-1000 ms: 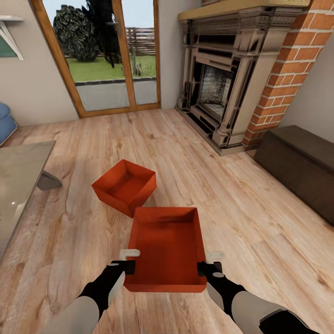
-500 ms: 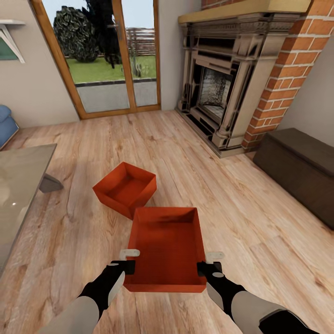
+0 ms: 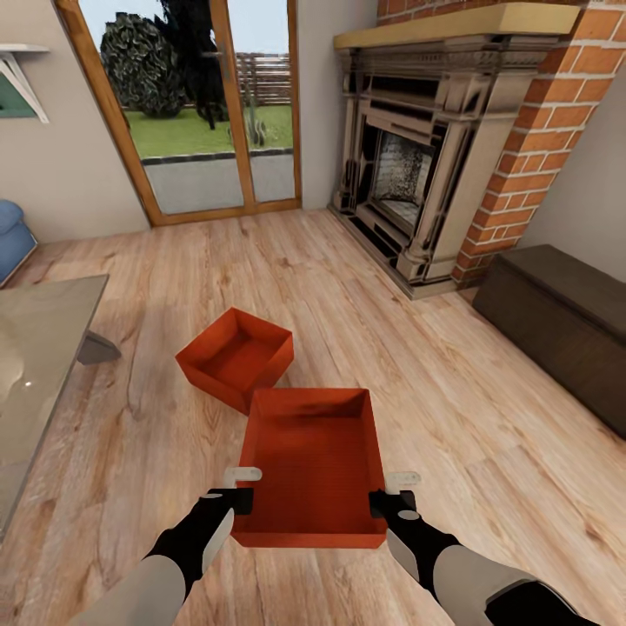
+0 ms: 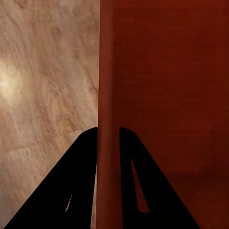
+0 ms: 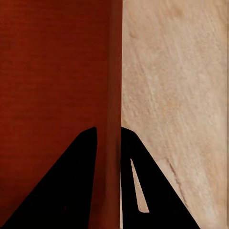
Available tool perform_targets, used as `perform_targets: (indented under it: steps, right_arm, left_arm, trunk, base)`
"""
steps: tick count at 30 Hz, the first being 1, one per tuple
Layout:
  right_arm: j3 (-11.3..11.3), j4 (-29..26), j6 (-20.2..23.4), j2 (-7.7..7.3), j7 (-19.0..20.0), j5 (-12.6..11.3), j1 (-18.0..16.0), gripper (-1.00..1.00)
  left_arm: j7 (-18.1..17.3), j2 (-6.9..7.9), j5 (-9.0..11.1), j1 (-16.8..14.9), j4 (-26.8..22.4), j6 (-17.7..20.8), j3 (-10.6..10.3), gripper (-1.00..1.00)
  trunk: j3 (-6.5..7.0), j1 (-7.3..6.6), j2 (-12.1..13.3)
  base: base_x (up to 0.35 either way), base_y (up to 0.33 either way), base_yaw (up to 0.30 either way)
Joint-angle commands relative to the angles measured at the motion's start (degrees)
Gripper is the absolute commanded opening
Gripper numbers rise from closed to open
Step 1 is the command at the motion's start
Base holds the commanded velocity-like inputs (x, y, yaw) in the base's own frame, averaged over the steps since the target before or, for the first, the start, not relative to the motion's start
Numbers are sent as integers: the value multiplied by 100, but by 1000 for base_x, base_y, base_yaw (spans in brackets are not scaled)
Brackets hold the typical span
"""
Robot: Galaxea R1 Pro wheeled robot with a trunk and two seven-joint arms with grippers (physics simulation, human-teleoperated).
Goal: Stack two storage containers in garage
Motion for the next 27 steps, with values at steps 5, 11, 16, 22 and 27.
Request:
perform_targets:
  steps: [5, 11, 16, 22, 27]
  right_arm:
    - [10, 8, -26, -7, -1, -71, -4, -100]
    - [9, 8, -26, -10, -1, -77, -4, -100]
    - [9, 8, -28, -9, -1, -80, -4, -100]
    - [13, 8, -27, -12, -1, -80, -4, -100]
    - [17, 8, -27, -3, -1, -80, -4, -100]
  left_arm:
    - [56, 6, -50, -1, -15, 41, -5, -100]
    - [56, 6, -50, -1, -23, 45, -5, -100]
    - [56, 6, -50, -1, -24, 49, 2, -100]
    - [55, 6, -47, -1, -24, 49, 4, -100]
    - [55, 6, -42, -1, -24, 49, 11, -100]
  trunk:
    - [86, -111, 200]
    - [194, -243, 441]
    - [284, -353, 641]
    - [392, -484, 882]
    - [481, -594, 1083]
  base:
    - [0, 0, 0]
    - [0, 0, 0]
    - [0, 0, 0]
    - [0, 0, 0]
    - [0, 0, 0]
